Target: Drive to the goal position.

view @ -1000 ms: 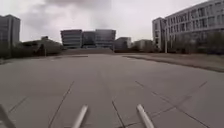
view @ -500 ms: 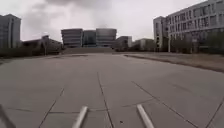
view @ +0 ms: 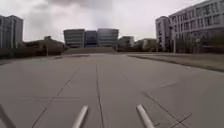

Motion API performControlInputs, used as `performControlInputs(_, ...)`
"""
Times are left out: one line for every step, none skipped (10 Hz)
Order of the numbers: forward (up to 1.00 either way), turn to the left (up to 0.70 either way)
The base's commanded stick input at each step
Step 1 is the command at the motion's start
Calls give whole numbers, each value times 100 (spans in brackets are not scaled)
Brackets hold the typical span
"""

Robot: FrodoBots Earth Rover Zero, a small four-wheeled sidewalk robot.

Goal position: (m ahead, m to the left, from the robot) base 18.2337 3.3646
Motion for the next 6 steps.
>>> performControlInputs(100, 0)
performControlInputs(100, 0)
performControlInputs(100, 0)
performControlInputs(100, 0)
performControlInputs(100, 0)
performControlInputs(100, 0)
